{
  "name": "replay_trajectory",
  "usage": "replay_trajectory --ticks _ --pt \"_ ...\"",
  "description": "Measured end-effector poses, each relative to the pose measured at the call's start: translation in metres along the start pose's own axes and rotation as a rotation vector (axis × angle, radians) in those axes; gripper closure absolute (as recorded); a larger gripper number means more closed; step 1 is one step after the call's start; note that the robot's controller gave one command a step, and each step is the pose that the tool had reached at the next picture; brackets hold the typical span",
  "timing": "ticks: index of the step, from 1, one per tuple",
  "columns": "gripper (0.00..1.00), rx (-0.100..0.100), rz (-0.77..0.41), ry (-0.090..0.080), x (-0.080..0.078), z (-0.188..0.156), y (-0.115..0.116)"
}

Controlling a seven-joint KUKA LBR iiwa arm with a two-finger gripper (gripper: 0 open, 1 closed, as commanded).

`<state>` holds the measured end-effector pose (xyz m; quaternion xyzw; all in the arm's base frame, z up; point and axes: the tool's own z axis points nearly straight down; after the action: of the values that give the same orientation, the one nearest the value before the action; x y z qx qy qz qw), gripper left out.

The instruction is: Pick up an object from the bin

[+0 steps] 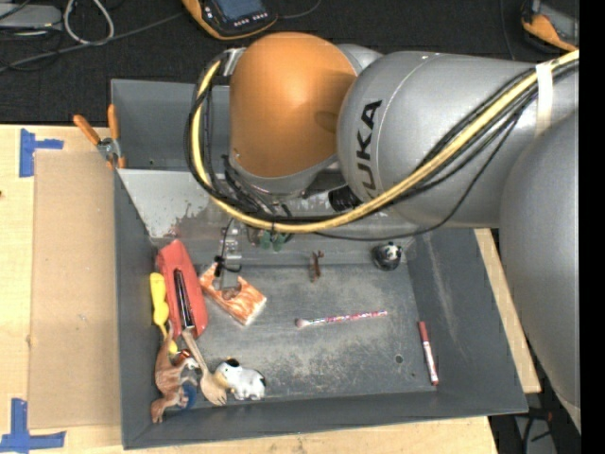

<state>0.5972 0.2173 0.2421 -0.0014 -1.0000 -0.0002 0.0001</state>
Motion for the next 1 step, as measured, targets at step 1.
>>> replay_trajectory --ticks 1 --pt "0.00 -0.002 -0.294 -0.001 0.0049 0.0257 -0.0287"
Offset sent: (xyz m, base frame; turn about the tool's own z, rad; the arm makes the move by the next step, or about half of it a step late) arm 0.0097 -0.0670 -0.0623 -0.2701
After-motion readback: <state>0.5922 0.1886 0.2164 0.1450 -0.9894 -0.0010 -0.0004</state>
